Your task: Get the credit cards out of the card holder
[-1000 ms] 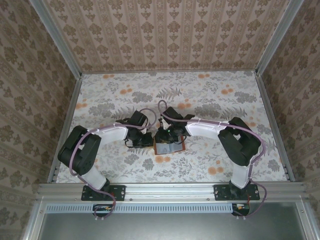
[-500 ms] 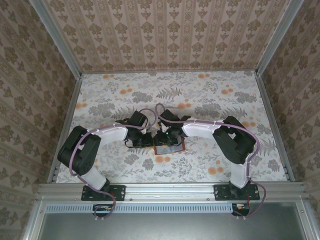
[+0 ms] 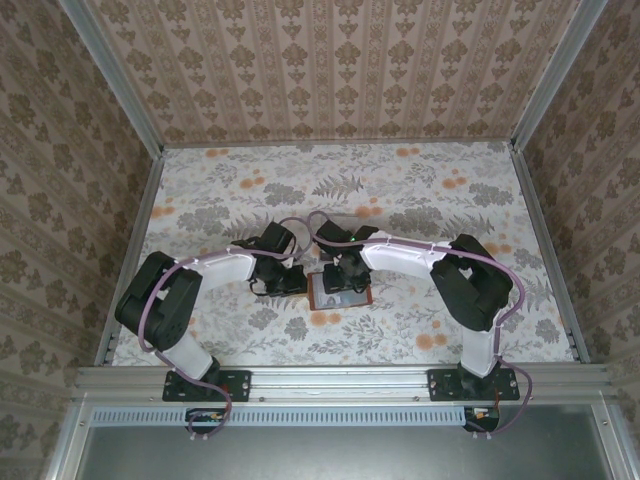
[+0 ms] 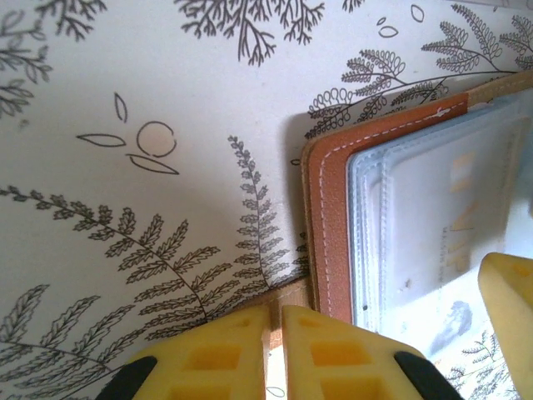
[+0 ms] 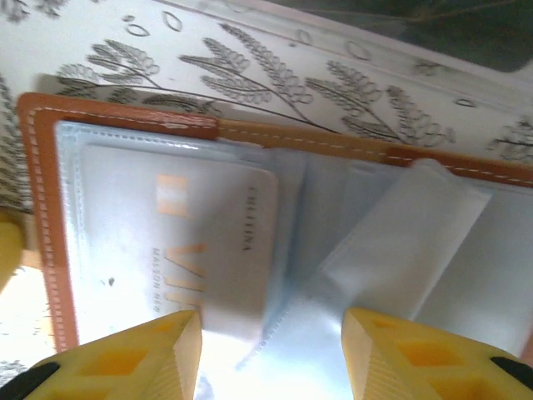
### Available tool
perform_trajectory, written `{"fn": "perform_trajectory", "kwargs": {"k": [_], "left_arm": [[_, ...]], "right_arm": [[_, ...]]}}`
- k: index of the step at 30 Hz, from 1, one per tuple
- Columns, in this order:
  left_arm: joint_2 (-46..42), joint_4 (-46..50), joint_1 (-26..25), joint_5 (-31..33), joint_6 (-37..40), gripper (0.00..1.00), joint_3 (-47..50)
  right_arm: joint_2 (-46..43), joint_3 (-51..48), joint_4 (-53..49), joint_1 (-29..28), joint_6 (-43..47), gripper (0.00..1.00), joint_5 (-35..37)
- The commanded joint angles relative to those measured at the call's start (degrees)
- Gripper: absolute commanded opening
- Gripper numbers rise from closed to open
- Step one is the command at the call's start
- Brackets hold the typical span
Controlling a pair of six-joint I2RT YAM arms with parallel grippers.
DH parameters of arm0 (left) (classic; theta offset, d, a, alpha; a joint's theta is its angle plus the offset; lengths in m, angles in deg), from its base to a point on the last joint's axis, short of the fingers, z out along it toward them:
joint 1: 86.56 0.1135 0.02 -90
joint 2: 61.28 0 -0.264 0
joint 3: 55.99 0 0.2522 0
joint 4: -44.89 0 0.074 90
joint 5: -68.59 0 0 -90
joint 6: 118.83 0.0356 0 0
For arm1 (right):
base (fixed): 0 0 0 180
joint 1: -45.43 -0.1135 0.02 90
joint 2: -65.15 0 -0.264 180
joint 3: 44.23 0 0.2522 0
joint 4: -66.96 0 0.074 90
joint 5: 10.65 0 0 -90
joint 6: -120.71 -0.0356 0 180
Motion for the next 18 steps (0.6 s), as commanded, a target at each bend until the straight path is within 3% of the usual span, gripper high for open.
{"fn": "perform_trajectory", "kwargs": {"k": [1, 8, 18], "left_arm": [[-0.3, 2.5, 0.2, 0.2, 0.1, 0.15, 0.5], [-0.1, 2.9, 0.2, 0.2, 0.2, 0.15, 0.2], [0.9, 4.7, 0.1, 0.2, 1.0, 0.15, -1.7]], "right_arm": [[-1.8, 1.3, -7.3, -0.4, 1.2, 0.51, 6.4], [-2.7, 0.8, -9.3, -0.2, 1.9, 0.52, 9.4], [-3.4, -2.9, -7.8, 1.4, 2.2, 0.53, 8.4]]}}
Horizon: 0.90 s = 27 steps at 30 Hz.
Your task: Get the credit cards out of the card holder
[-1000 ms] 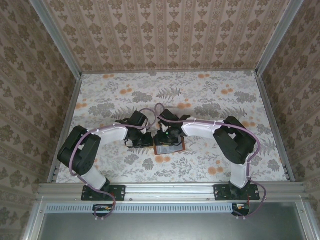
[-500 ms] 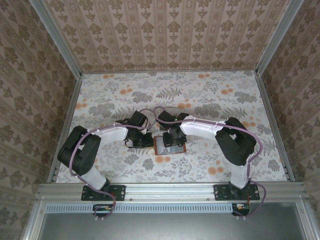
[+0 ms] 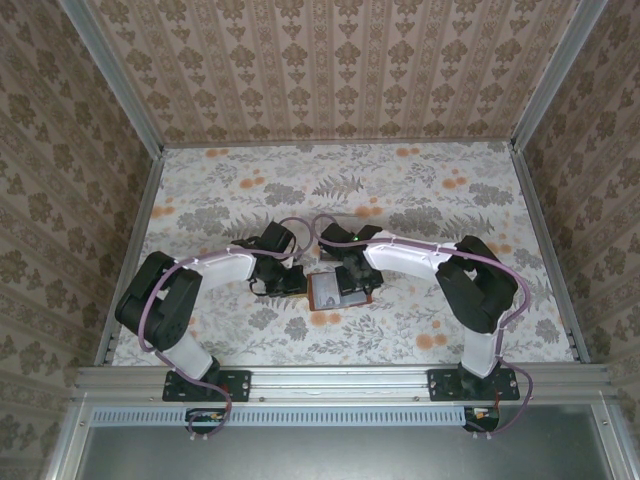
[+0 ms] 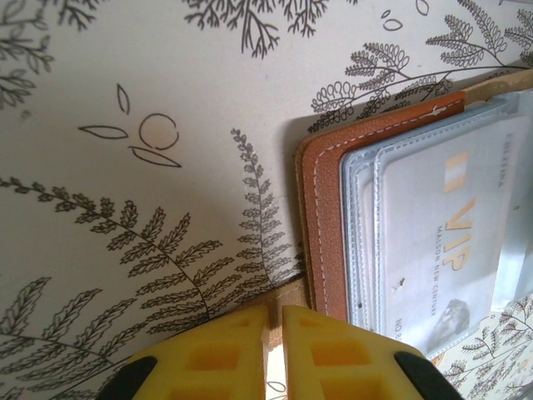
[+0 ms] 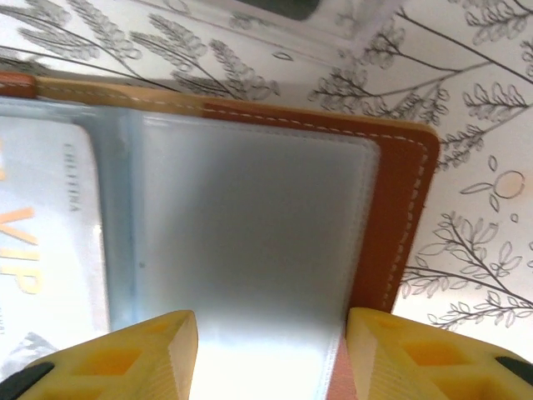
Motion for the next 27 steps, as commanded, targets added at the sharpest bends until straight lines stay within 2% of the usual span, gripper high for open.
{"fn": "perform_trajectory", "kwargs": {"k": [1, 15, 27], "left_arm": [[0.7, 3.7, 0.1, 0.4, 1.1, 0.15, -1.5], [-2.0, 7.3, -0.7, 1.5, 1.0, 0.16, -6.7], [-3.2, 6.5, -2.6, 0.4, -0.5, 0.16, -7.2]], "right_arm": [[-1.8, -2.1, -0.9, 1.0, 0.9, 0.52, 0.8], [-4.4, -6.7, 2.2, 1.5, 0.1, 0.5, -5.1], [-8.5, -5.2, -0.1, 1.6, 0.9, 0.49, -4.9]]}}
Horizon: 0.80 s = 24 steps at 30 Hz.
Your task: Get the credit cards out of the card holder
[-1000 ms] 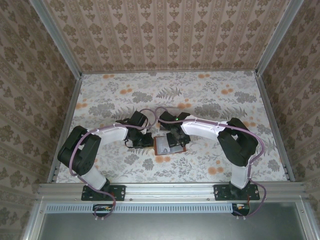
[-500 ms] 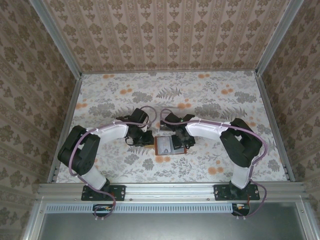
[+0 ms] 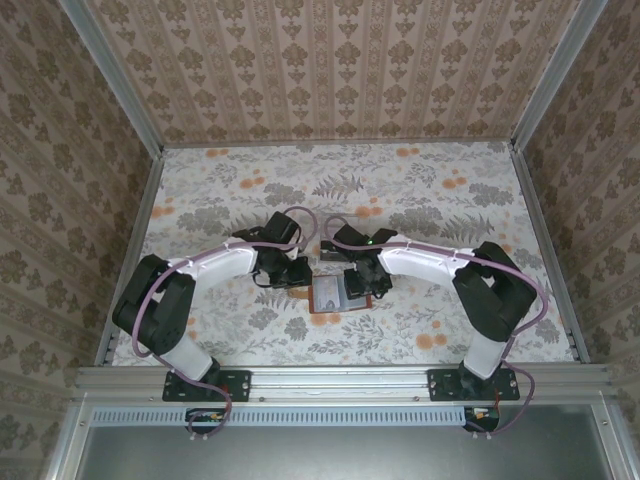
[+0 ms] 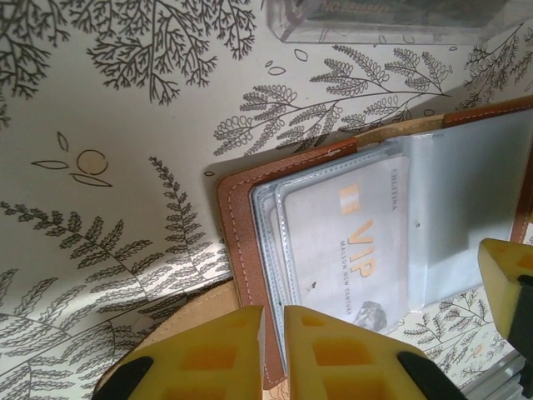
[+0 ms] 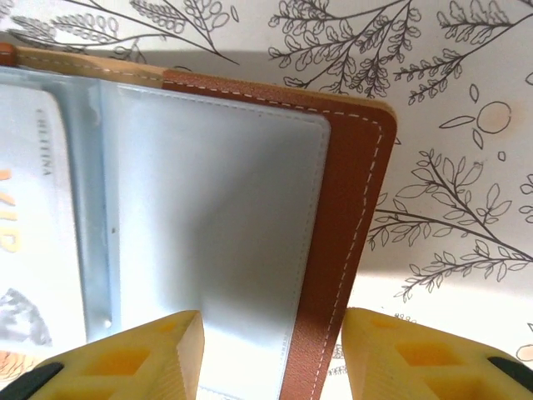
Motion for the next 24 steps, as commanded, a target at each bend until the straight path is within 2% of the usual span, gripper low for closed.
{"fn": "perform_trajectory", "kwargs": {"k": [1, 15, 21, 24], "left_arm": [[-1.5, 0.6, -0.9, -0.5, -0.8, 0.16, -1.2], [1.1, 0.0, -1.2, -1.3, -1.0, 0.16, -3.2], [0.6, -0.5, -1.2, -1.1, -1.4, 0.15, -1.9], [0.2, -2.1, -1.4, -1.5, -2.1, 0.14, -1.2]], "right_arm": [[-2.5, 1.2, -2.7, 0.1, 0.9, 0.49, -0.3], [-6.3, 2.4, -5.4, 0.2, 1.7, 0.48, 0.4], [-9.2, 2.6, -3.4, 0.3, 1.2, 0.47, -1.7], [-9.5, 2.4, -0.3, 0.6, 1.1, 0.44, -5.4]]}}
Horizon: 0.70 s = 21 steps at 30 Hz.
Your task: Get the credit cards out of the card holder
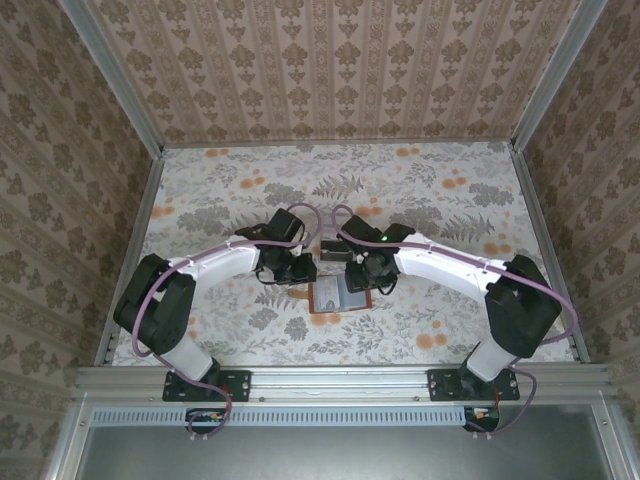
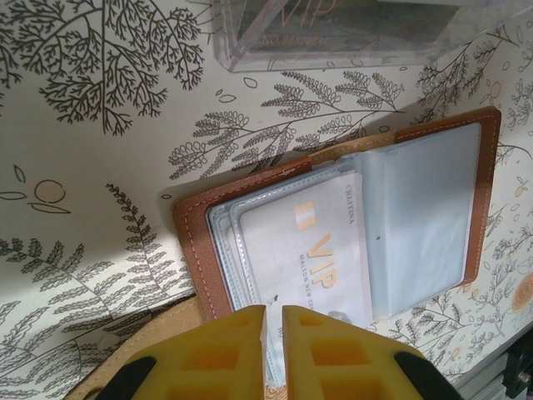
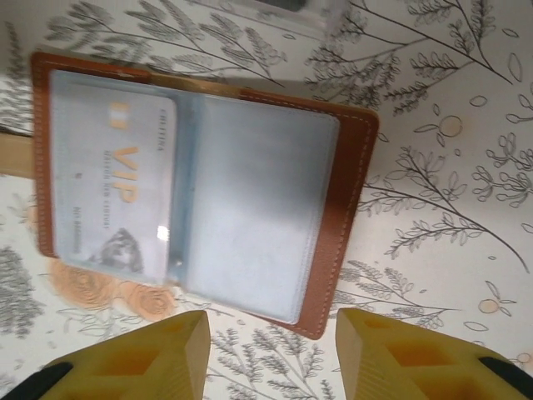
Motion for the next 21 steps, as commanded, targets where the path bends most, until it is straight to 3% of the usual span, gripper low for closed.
{"fn": "perform_trajectory", "kwargs": {"k": [1, 8, 13, 21], "left_arm": [[-0.1, -1.7, -0.6, -1.5, -1.5, 0.14, 0.9], [0.4, -3.0, -0.7, -2.2, -1.9, 0.12, 1.7], [1.3, -4.9, -1.2, -3.3, -3.0, 0.11, 2.4], [4.3, -8.8, -2.2, -5.1, -4.3, 0.1, 3.7]], "right_arm": [[-1.3, 1.1, 3.0, 0.7, -0.4, 0.43, -5.2], [0.8, -1.3, 13.5, 1.7, -3.7, 0.36, -15.8], [4.1, -2.6, 18.4, 2.5, -5.4, 0.29, -19.1], [7.0, -6.9, 24.9, 4.5, -7.3, 0.29, -24.4]]}}
